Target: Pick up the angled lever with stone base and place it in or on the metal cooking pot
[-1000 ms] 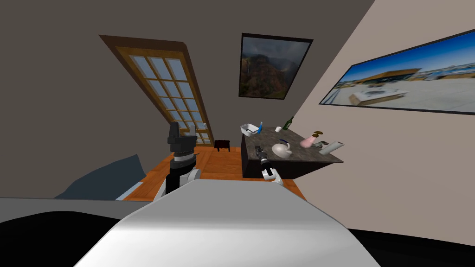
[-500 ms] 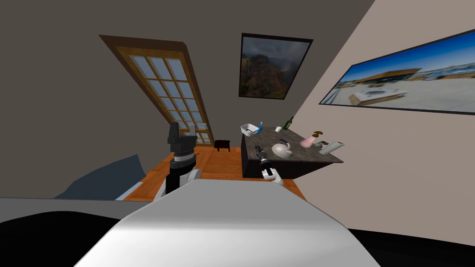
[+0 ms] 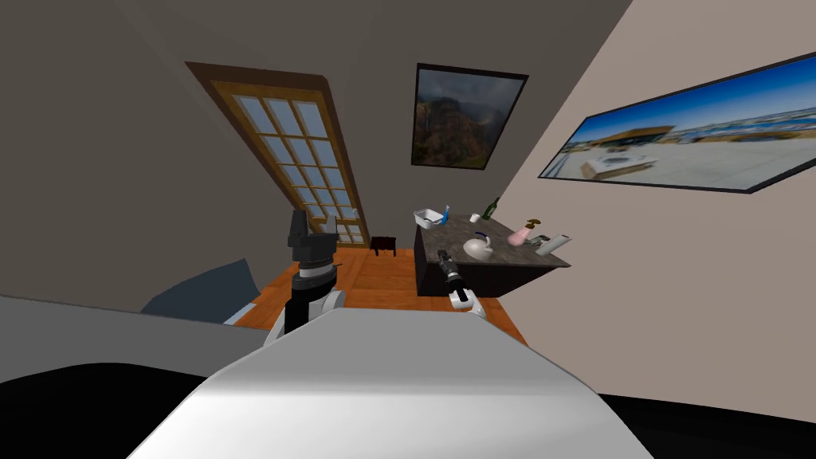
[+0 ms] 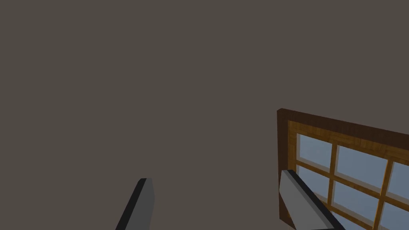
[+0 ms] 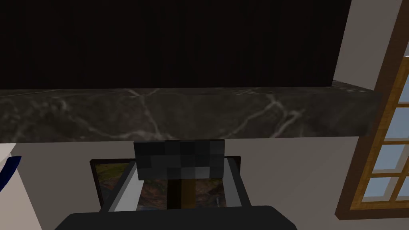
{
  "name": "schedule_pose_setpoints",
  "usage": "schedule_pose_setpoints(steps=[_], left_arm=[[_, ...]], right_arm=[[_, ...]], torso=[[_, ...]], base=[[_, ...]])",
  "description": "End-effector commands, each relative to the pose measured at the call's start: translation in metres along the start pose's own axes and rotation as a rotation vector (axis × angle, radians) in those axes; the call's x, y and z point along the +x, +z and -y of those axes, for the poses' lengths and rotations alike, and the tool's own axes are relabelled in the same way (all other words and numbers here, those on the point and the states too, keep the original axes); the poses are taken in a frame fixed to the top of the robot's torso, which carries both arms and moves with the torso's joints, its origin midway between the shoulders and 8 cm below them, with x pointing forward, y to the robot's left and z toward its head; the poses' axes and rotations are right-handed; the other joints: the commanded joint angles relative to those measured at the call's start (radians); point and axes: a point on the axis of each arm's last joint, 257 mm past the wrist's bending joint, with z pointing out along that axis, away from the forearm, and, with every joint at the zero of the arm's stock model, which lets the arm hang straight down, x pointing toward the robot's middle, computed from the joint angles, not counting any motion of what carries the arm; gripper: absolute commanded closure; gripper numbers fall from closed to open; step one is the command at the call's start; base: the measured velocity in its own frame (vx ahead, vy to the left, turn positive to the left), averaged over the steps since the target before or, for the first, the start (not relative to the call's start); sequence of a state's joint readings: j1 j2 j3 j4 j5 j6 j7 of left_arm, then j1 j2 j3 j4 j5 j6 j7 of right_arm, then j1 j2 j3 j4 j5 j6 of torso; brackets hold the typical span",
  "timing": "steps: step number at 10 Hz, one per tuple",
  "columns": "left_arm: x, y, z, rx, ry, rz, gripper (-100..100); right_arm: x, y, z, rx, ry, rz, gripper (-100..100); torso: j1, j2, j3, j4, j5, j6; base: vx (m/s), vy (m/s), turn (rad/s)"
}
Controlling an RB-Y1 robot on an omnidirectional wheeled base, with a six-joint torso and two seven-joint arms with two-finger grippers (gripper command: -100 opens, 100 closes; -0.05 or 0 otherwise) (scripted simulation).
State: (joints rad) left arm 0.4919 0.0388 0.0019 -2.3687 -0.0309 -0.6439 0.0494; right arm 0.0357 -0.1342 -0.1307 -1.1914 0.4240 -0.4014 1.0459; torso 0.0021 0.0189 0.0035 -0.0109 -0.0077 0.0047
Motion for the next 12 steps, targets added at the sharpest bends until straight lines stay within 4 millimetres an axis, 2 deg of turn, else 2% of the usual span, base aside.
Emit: schedule_pose_setpoints(steps=[1, 2, 3, 4, 5, 6, 8, 12], left_arm=[[0.0, 0.0, 0.0, 0.0, 0.0, 0.0, 0], [0.0, 0.0, 0.0, 0.0, 0.0, 0.0, 0], [0.0, 0.0, 0.0, 0.0, 0.0, 0.0, 0], [0.0, 0.0, 0.0, 0.0, 0.0, 0.0, 0], [0.0, 0.0, 0.0, 0.0, 0.0, 0.0, 0], [0.0, 0.0, 0.0, 0.0, 0.0, 0.0, 0], [0.0, 0.0, 0.0, 0.0, 0.0, 0.0, 0], [0.0, 0.0, 0.0, 0.0, 0.0, 0.0, 0]], right_arm=[[0.002, 0.003, -0.008, -0.003, 0.022, -0.008, 100], [-0.005, 0.012, -0.021, -0.013, 0.05, -0.001, 100], [-0.005, 0.012, -0.021, -0.013, 0.05, -0.001, 100], [-0.01, 0.018, -0.028, -0.019, 0.066, 0.003, 100], [-0.022, 0.031, -0.043, -0.034, 0.1, 0.012, 100], [-0.028, 0.037, -0.051, -0.043, 0.117, 0.016, 100], [-0.041, 0.051, -0.065, -0.06, 0.149, 0.022, 100], [-0.069, 0.078, -0.082, -0.085, 0.192, 0.028, 100]], torso=[[0.0, 0.0, 0.0, 0.0, 0.0, 0.0], [0.002, -0.001, -0.001, -0.001, 0.0, -0.001], [0.008, -0.002, -0.001, -0.001, 0.0, -0.003], [0.006, -0.006, -0.003, -0.001, 0.001, -0.002], [0.002, -0.01, -0.005, -0.002, 0.0, -0.002], [0.006, -0.012, -0.007, -0.002, 0.0, -0.005], [0.013, -0.02, -0.011, -0.003, 0.001, -0.007], [0.004, -0.027, -0.014, -0.004, 0.0, -0.007]], base=[[-0.202, 0.128, 0.036], [-0.202, 0.215, 0.212], [-0.132, 0.181, -0.045], [-0.064, 0.11, 0.085], [-0.064, 0.172, 0.144], [-0.019, 0.26, 0.234], [0.081, 0.219, 0.171], [0.132, 0.152, 0.183]])
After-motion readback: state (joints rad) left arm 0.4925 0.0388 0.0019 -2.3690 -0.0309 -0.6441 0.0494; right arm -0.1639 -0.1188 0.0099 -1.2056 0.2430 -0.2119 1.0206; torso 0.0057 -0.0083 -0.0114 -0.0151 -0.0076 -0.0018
